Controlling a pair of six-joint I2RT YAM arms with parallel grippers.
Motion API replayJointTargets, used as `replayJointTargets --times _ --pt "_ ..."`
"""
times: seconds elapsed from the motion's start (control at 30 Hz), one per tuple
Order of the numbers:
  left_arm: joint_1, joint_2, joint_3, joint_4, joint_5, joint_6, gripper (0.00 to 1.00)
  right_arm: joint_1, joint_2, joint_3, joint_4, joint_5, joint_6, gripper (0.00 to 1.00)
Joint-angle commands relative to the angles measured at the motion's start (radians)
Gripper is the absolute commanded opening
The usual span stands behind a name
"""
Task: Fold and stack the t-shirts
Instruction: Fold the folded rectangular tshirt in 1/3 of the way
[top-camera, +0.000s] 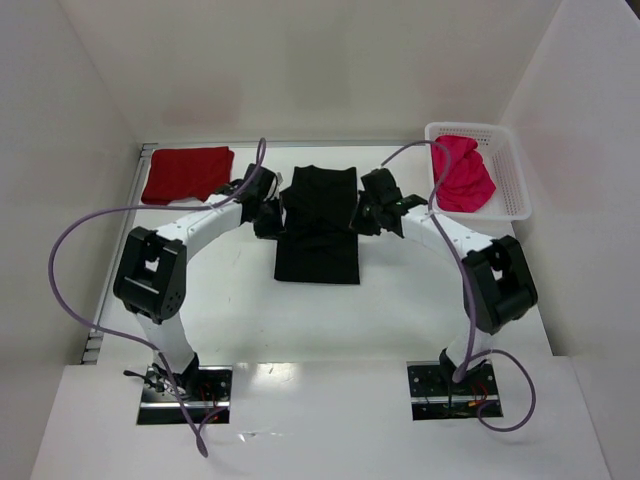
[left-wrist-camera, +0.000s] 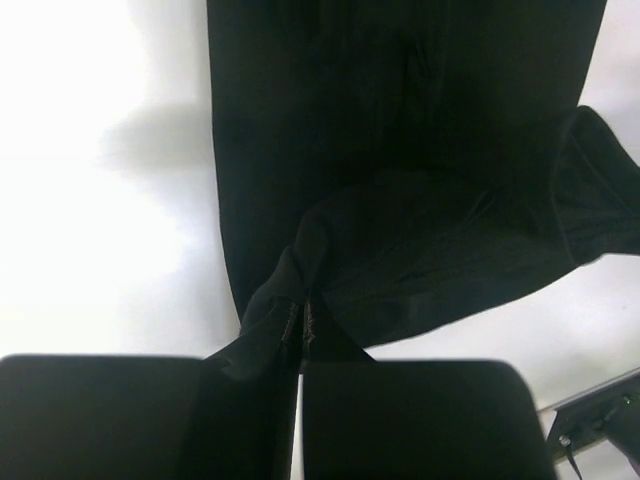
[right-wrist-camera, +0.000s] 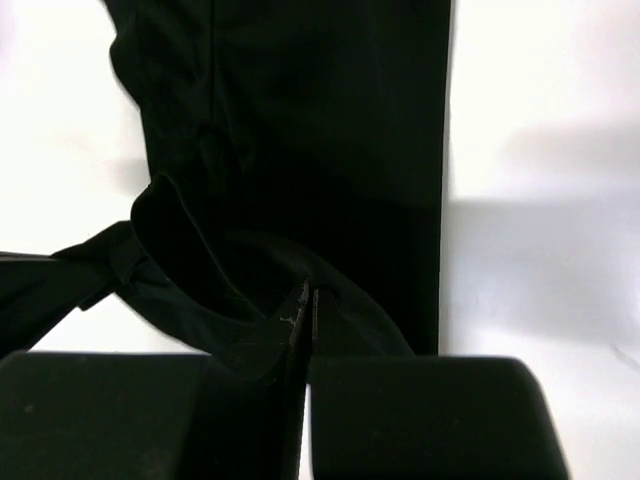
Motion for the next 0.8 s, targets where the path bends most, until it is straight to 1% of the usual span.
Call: replayJointTargets --times 0.0,0.1,0.2,0.3,0.4,0.43,0.53,0.6,0.77 --pt "0.036 0.051 0.063 0.035 0.051 0.068 0.0 -0.011 0.087 0.083 0.079 0.001 -0.044 0.0" --pt "0.045 0.1 0.111 0.044 0.077 0.089 0.0 -0.02 0.167 0.126 0.092 -0.012 -0.054 0.0" --pt "0.068 0.154 0.153 0.044 0.103 0.1 0.0 -0.02 0.213 0.162 0.092 -0.013 -0.063 0.0" --pt "0.068 0.178 0.164 0.053 0.131 0.111 0.0 -0.02 0.249 0.174 0.092 -0.003 -0.072 0.0" --pt "0.068 0.203 0.186 0.053 0.143 0.111 0.01 -0.043 0.258 0.183 0.092 0.006 -0.072 0.0" --pt "0.068 0.218 0.198 0.053 0.143 0.12 0.02 -0.043 0.258 0.183 0.092 0.016 -0.072 0.0" --pt "0.077 0.243 0.207 0.053 0.143 0.12 0.02 -0.055 0.249 0.163 0.103 0.026 -0.063 0.0" --pt "0.077 0.243 0.218 0.053 0.143 0.12 0.02 -0.064 0.223 0.154 0.103 0.055 -0.063 0.0" --pt "0.1 0.234 0.218 0.062 0.134 0.129 0.02 -0.087 0.184 0.131 0.112 0.055 -0.063 0.0"
